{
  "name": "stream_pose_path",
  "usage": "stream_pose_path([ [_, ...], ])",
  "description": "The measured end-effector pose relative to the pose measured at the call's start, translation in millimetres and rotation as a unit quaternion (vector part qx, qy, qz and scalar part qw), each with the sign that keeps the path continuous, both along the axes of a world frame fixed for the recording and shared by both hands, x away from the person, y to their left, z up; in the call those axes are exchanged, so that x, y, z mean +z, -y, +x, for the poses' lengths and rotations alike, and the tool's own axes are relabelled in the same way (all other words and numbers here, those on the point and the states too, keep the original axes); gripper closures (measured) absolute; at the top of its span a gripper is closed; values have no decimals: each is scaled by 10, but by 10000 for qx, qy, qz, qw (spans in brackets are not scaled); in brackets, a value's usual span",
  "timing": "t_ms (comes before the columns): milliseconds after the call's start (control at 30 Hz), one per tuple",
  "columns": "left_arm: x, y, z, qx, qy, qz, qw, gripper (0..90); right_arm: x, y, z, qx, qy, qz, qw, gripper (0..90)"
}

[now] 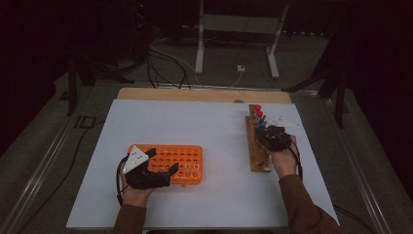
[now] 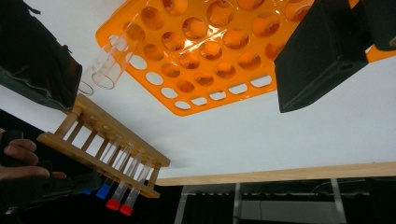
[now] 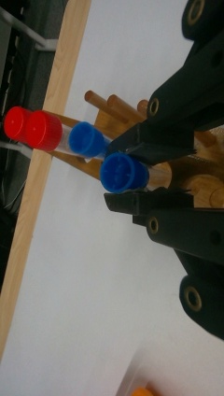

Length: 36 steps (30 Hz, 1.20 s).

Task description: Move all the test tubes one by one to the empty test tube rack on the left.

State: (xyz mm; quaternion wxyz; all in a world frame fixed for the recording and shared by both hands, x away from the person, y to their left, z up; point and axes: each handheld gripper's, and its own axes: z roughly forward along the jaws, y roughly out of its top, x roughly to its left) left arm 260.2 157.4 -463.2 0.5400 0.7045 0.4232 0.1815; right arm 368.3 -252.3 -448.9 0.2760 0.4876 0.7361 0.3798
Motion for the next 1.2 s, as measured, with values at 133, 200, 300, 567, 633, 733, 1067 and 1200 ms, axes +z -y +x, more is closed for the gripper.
stream_pose_path([
  [133,3,-2,-2,19,19,-18,10000,14,25,11,-24,13,32,2,10000,764],
  [200,2,-3,-1,19,17,-12,10000,14,58,21,-42,30,73,41,10000,764],
  [300,-2,-4,0,18,16,-14,10000,14,117,42,-64,45,132,90,9999,765],
  [567,-6,-6,1,31,11,-37,10000,14,332,89,-175,127,383,180,9990,765],
  [633,-3,-3,-1,22,11,-43,10000,14,402,99,-211,151,465,205,9986,765],
  [733,6,13,-8,9,38,-36,10000,14,503,114,-259,202,586,230,9978,765],
  [1067,145,141,6,-106,219,58,9997,14,718,28,-380,542,746,183,9956,764],
  [1200,201,238,31,-204,290,121,9993,14,736,-90,-422,818,697,154,9941,763],
])
